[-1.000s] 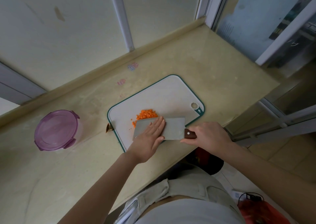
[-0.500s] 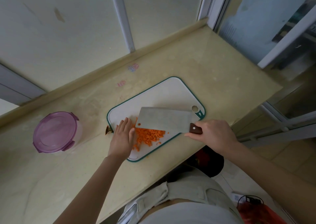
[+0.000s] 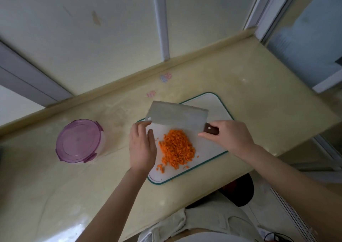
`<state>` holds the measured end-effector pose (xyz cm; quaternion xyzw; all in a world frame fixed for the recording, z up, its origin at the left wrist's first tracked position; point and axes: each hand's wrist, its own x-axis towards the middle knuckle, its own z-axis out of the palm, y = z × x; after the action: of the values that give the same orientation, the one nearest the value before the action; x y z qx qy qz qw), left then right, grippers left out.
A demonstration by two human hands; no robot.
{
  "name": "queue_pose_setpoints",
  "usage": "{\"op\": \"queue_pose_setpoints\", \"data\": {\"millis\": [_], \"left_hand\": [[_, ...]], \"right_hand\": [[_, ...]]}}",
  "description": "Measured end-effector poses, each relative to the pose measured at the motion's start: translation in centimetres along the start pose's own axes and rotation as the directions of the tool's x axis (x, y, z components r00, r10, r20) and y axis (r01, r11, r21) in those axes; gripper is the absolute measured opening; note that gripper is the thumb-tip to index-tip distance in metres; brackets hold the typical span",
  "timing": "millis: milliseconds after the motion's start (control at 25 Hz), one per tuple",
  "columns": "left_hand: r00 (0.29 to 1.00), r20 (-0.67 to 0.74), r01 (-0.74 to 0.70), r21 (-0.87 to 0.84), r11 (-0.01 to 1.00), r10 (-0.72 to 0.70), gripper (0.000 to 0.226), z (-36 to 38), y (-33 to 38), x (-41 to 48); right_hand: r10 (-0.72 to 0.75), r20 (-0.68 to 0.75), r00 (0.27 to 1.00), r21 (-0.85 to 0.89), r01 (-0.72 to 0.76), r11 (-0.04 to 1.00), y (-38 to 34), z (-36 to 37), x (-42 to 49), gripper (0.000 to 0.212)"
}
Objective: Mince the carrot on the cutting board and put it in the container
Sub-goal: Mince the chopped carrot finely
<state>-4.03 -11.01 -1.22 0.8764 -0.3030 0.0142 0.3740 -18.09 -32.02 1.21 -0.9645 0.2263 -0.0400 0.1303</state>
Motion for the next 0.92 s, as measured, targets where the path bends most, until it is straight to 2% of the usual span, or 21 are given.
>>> {"op": "queue_pose_setpoints", "data": {"millis": [120, 200, 280, 440, 560, 680, 800, 920], "left_hand": [[0.969, 0.161, -0.190, 0.011, 0.982, 0.186, 0.036, 0.6, 1.5, 0.2], [0.931, 0.287, -0.257, 0.068, 0.964, 0.228, 0.041, 1.4, 1.2, -0.1], [0.935, 0.311, -0.224, 0.151, 0.963, 0.169, 0.041, 1.7, -0.3, -0.5], [0.976, 0.211, -0.014, 0.306, 0.952, -0.054, 0.034, 1.0, -3.5, -0.8], [0.984, 0.170, 0.019, 0.226, 0.974, -0.058, 0.031, 0.8, -2.8, -0.9], [0.984, 0.144, -0.119, 0.128, 0.985, 0.100, 0.038, 0.9, 0.3, -0.5], [0.920, 0.282, -0.323, 0.145, 0.935, 0.273, 0.045, 1.8, 3.2, -0.2], [0.842, 0.392, -0.466, 0.181, 0.866, 0.371, 0.048, 3.1, 3.9, -0.5]], "right_hand": [[-0.064, -0.028, 0.998, -0.026, 0.063, 0.998, -0.3, 0.8, 0.2, 0.046], [-0.067, -0.037, 0.997, -0.027, 0.066, 0.997, -0.4, 1.0, 0.1, 0.045], [-0.051, -0.028, 0.998, -0.032, 0.050, 0.998, -0.4, 0.8, 0.0, 0.045], [0.046, -0.030, 0.998, -0.042, -0.047, 0.998, 0.5, 0.4, -0.2, 0.051], [0.086, -0.007, 0.996, -0.036, -0.086, 0.996, 0.3, 0.0, -0.3, 0.052], [0.034, -0.052, 0.998, -0.082, -0.038, 0.996, -0.4, -0.1, 0.0, 0.042], [-0.029, -0.074, 0.997, -0.146, 0.018, 0.989, -1.2, 0.4, 0.2, 0.038], [-0.070, -0.100, 0.993, -0.135, 0.056, 0.989, -2.0, 0.5, 0.4, 0.038]]}}
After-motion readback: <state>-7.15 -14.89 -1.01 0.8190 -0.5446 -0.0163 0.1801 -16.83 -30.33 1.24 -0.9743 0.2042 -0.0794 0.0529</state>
